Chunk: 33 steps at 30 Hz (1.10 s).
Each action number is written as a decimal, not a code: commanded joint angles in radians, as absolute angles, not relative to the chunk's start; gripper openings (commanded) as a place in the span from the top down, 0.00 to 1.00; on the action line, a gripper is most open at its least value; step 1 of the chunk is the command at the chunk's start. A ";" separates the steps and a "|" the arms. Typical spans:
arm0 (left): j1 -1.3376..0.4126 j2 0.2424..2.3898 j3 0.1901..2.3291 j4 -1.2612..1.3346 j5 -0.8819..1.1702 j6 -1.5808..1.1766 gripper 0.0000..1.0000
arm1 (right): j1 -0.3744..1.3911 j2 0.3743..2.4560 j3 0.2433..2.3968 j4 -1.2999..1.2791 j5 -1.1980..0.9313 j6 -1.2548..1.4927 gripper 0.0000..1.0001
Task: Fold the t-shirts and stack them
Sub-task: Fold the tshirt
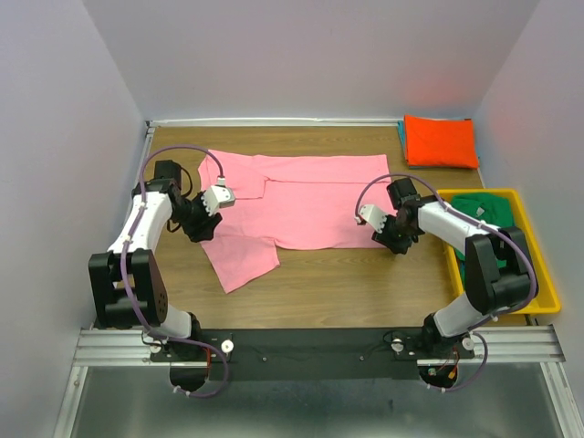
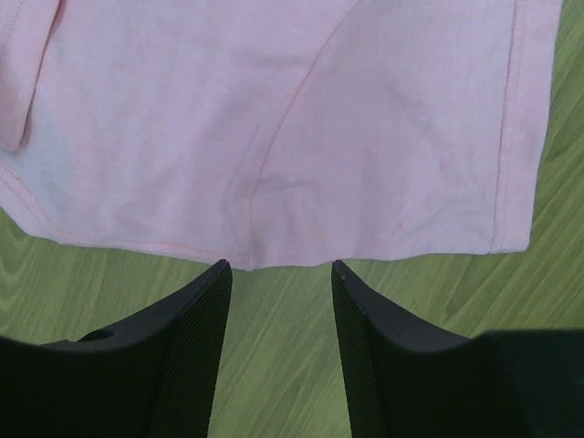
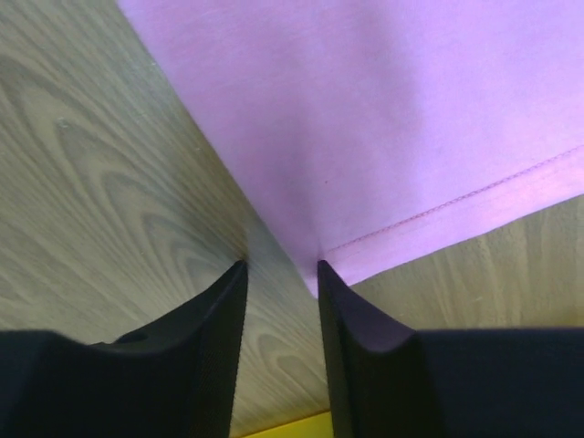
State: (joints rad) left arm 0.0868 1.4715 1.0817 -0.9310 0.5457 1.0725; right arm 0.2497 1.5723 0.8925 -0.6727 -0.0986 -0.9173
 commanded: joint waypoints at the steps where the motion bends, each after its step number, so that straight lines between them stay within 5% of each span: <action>1: 0.077 1.459 1.055 -0.911 0.525 1.080 0.44 | 0.252 1.591 0.877 -0.606 -0.061 -0.939 0.59; 27: 0.022 1.453 0.983 -0.873 0.473 1.091 0.44 | 0.261 1.640 0.874 -0.595 -0.038 -0.971 0.58; 30: 0.014 1.439 0.953 -0.851 0.450 1.088 0.44 | 0.261 1.644 0.861 -0.575 -0.035 -0.973 0.62; 33: 0.008 1.434 0.939 -0.838 0.437 1.100 0.46 | 0.261 1.654 0.856 -0.571 -0.029 -0.974 0.77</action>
